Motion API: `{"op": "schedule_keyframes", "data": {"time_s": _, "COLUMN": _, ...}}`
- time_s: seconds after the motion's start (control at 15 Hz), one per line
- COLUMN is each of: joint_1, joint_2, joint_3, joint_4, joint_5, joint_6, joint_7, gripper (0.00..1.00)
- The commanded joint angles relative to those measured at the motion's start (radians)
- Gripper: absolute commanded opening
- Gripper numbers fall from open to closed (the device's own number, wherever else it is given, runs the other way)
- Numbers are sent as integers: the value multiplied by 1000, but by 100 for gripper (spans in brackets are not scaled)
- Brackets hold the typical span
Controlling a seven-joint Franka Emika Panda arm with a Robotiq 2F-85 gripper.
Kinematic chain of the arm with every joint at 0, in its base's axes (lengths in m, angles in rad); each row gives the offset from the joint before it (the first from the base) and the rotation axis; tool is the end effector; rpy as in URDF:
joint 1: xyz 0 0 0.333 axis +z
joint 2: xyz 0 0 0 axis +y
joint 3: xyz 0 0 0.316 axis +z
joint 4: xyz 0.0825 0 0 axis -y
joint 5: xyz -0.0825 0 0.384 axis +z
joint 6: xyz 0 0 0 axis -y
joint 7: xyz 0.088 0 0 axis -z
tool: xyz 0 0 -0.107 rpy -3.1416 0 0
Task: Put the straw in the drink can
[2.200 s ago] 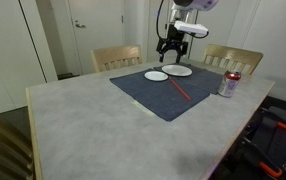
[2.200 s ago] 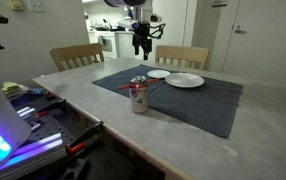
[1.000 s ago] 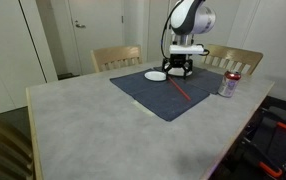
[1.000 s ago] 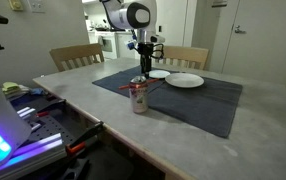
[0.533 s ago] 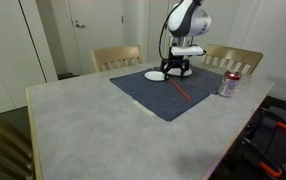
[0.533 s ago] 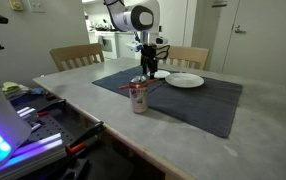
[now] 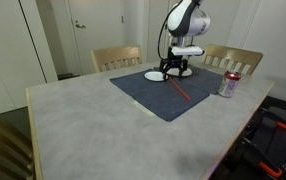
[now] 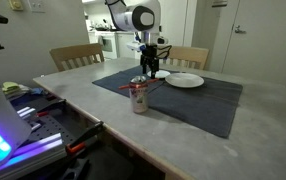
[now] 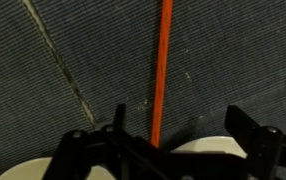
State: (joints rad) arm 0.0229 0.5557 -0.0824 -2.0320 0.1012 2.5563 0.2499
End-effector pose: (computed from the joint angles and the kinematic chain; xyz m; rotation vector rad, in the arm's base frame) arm 0.5927 -0.0367 0.1661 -3.0757 0.5961 0.0454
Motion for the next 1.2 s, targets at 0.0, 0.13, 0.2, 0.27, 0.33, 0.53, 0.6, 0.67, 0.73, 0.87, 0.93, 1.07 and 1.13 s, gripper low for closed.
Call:
{"op": "schedule_keyframes", "data": {"time_s": 0.0, "joint_1": 5, "joint_2": 12, "joint_3": -23, "joint_4": 16, "joint_5": -30, "joint_6": 9, "joint_7": 24, "gripper": 100}}
{"op": "schedule_keyframes", "data": {"time_s": 0.13, "joint_1": 3, "joint_2": 19, "joint_3": -34, "joint_4": 22, "joint_5": -43, "joint_6": 16, "joint_7": 25, "gripper": 100}}
{"op": "schedule_keyframes", "data": {"time_s": 0.2, "joint_1": 3, "joint_2": 21, "joint_3": -39, "joint_4": 22, "joint_5": -49, "joint_6": 17, "joint_7": 24, "gripper": 100}}
{"op": "schedule_keyframes", "data": {"time_s": 0.27, "joint_1": -5, "joint_2": 23, "joint_3": -34, "joint_4": 24, "joint_5": -46, "joint_6": 11, "joint_7": 14, "gripper": 100}}
{"op": "schedule_keyframes", "data": {"time_s": 0.33, "joint_1": -8, "joint_2": 27, "joint_3": -32, "joint_4": 26, "joint_5": -42, "joint_6": 7, "joint_7": 13, "gripper": 100}}
{"op": "schedule_keyframes", "data": {"time_s": 0.53, "joint_1": -25, "joint_2": 43, "joint_3": -17, "joint_4": 38, "joint_5": -24, "joint_6": -1, "joint_7": -5, "gripper": 100}}
{"op": "schedule_keyframes", "data": {"time_s": 0.6, "joint_1": -33, "joint_2": 47, "joint_3": -11, "joint_4": 41, "joint_5": -14, "joint_6": -5, "joint_7": -12, "gripper": 100}}
{"op": "schedule_keyframes", "data": {"time_s": 0.67, "joint_1": -37, "joint_2": 50, "joint_3": -9, "joint_4": 42, "joint_5": -9, "joint_6": -6, "joint_7": -15, "gripper": 100}}
{"op": "schedule_keyframes", "data": {"time_s": 0.73, "joint_1": -39, "joint_2": 56, "joint_3": -8, "joint_4": 44, "joint_5": -8, "joint_6": -5, "joint_7": -16, "gripper": 100}}
{"op": "schedule_keyframes", "data": {"time_s": 0.87, "joint_1": -42, "joint_2": 66, "joint_3": -8, "joint_4": 47, "joint_5": -9, "joint_6": -2, "joint_7": -17, "gripper": 92}}
{"op": "schedule_keyframes", "data": {"time_s": 0.93, "joint_1": -42, "joint_2": 69, "joint_3": -8, "joint_4": 47, "joint_5": -10, "joint_6": 0, "joint_7": -18, "gripper": 85}}
{"op": "schedule_keyframes", "data": {"time_s": 1.07, "joint_1": -39, "joint_2": 73, "joint_3": -9, "joint_4": 49, "joint_5": -13, "joint_6": -1, "joint_7": -16, "gripper": 76}}
{"op": "schedule_keyframes", "data": {"time_s": 1.13, "joint_1": -37, "joint_2": 74, "joint_3": -9, "joint_4": 50, "joint_5": -14, "joint_6": -1, "joint_7": -15, "gripper": 76}}
